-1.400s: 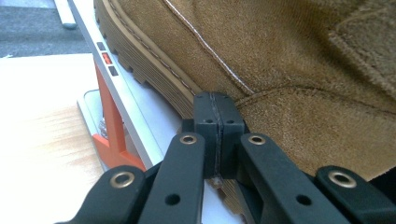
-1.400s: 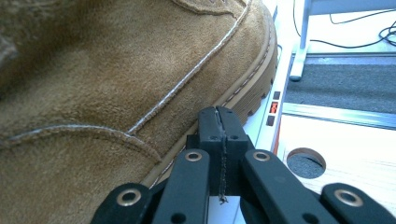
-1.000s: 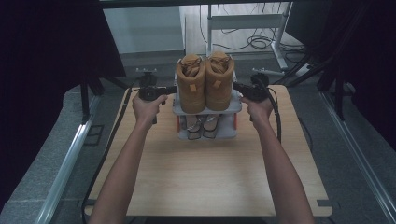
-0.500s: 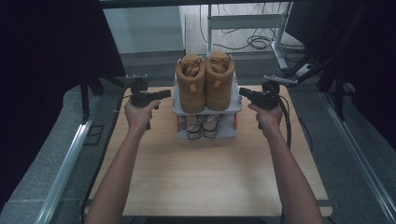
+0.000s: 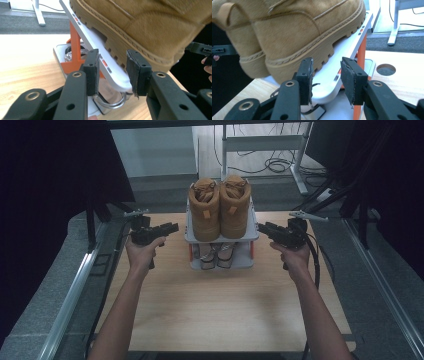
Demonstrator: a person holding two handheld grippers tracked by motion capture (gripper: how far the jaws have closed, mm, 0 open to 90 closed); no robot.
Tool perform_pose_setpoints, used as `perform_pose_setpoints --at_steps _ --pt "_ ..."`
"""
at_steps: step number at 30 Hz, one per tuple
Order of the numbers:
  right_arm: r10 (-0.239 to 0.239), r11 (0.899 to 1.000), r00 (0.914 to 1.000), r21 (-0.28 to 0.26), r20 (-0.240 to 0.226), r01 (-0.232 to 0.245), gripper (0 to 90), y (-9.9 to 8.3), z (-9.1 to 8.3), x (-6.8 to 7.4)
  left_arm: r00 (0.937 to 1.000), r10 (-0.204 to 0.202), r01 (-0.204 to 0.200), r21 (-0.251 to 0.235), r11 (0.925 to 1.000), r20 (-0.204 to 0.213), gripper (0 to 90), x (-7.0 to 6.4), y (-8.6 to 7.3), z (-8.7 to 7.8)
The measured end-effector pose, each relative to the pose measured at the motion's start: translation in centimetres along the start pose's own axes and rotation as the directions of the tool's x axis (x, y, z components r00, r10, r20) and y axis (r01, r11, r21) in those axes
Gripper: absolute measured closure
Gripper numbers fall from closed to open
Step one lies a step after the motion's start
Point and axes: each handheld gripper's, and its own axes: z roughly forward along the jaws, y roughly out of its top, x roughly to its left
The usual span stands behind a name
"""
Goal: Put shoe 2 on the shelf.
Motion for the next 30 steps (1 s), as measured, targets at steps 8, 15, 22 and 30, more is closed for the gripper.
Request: perform_pose_setpoints --at_steps 8,15,22,30 --pt "-0.020 1.000 0.9998 0.003 0.002 0.020 58.7 -2.1 -1.2 0.5 0.9998 0.018 -0.018 -0.005 0.9998 0.011 57.2 0.0 -2.6 -1.3" --pt "-0.004 1.000 0.9998 0.002 -0.018 0.004 56.9 -4.9 -2.0 0.8 0.9994 0.024 -0.023 -0.015 0.9996 0.026 55.6 0.2 -6.1 -2.2" --pt "0.018 1.000 0.9998 0.005 0.006 -0.018 55.8 -10.0 -2.6 0.3 0.9995 0.030 -0.030 0.018 0.9994 0.008 55.5 0.6 -11.0 -2.0" --pt "-0.027 0.999 0.9989 0.035 0.038 0.025 53.4 -13.4 -4.1 0.5 0.9976 0.070 -0.069 0.059 0.9959 0.000 53.6 0.7 -14.3 -2.8"
